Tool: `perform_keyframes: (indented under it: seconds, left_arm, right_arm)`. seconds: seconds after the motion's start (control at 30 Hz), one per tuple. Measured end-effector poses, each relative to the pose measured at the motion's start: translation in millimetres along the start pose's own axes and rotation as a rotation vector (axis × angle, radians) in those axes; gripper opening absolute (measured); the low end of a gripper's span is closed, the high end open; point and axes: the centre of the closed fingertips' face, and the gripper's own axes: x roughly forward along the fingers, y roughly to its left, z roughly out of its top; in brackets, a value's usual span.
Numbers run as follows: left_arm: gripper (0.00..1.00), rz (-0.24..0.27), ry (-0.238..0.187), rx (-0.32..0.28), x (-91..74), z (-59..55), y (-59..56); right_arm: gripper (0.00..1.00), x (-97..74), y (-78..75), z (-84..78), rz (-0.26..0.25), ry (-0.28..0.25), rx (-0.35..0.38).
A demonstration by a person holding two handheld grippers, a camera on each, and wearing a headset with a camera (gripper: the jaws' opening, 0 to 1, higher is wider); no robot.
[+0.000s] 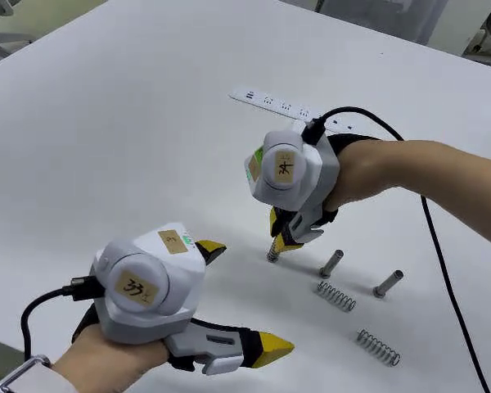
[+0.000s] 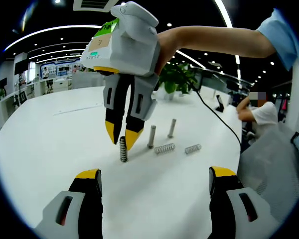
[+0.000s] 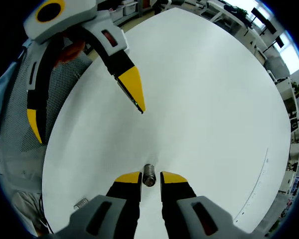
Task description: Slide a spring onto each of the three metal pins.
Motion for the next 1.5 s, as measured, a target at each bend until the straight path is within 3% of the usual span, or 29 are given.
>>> perform_keyframes:
  seconds: [0.27, 0.53, 0.83, 0.97, 1.3, 1.5]
  left_arm:
    - [0.91, -0.008, 0.003, 0.002, 0.8, -0.7, -1.0]
    - [0.91, -0.016, 0.0, 0.01, 1.4, 0.3, -3.9]
    - [0.91, -0.029, 0.004, 0.02, 2.7, 0.0, -7.9]
    - [0.91, -0.037, 0.009, 0.025, 3.6, -0.7, -10.5]
    - [0.91, -0.045, 0.011, 0.02, 5.2, -1.3, -13.0]
    - [0.91, -0.054, 0.017, 0.022, 6.4, -2.8, -15.7]
  right_arm:
    - [0.35, -6.3, 2.5, -2.1, -0.024, -0.062, 0.047]
    - [0.63, -14.6, 12.1, -13.1, -0.049, -0.13, 0.14]
    - [0.94, -28.8, 13.0, -13.3, -0.144, -0.221, 0.214]
    - [0.99, -32.2, 15.5, -15.5, -0.182, -0.262, 0.263]
    - [0.99, -47.2, 15.4, -19.7, -0.269, -0.366, 0.399]
    - [0.99, -58.3, 20.1, -22.0, -0.308, -0.421, 0.441]
